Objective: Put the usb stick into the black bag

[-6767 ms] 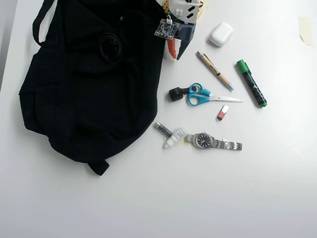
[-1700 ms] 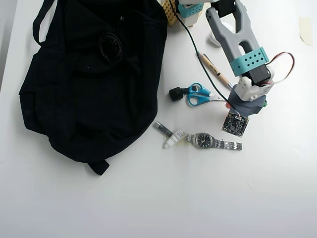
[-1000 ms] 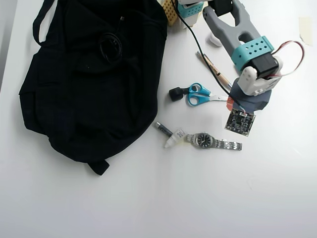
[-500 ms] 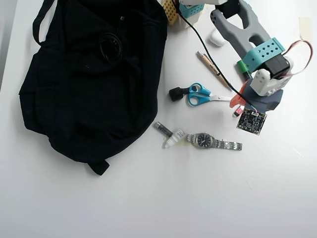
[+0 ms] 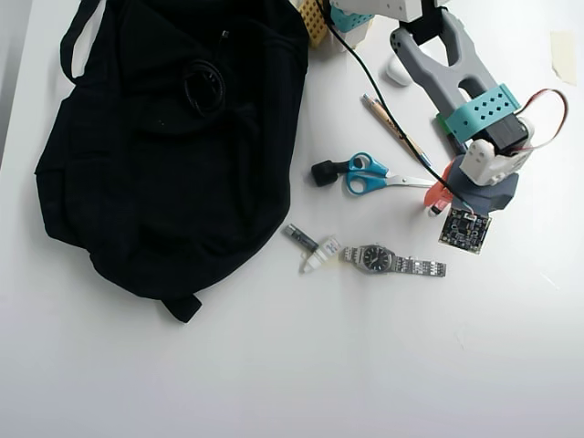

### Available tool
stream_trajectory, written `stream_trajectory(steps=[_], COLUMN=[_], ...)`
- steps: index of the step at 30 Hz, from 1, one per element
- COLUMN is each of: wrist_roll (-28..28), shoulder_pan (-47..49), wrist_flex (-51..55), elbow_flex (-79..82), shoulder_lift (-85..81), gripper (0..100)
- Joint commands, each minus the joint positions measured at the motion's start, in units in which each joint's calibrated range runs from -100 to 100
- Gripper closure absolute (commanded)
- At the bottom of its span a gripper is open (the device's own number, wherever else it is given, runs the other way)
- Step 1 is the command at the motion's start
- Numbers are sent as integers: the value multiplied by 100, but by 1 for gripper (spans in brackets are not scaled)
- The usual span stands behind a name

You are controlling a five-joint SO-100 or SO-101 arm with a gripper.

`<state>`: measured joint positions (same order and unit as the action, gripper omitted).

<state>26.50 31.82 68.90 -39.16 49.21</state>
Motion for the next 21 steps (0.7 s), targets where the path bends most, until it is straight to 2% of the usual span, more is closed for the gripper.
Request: stream_trajectory(steps=[1,21], wrist_roll=[14,14], shoulder_pan=[79,124], wrist_flex=[87,380], elbow_flex=[-73,-19], shoulder_lift=[-16,-8], gripper=[74,74])
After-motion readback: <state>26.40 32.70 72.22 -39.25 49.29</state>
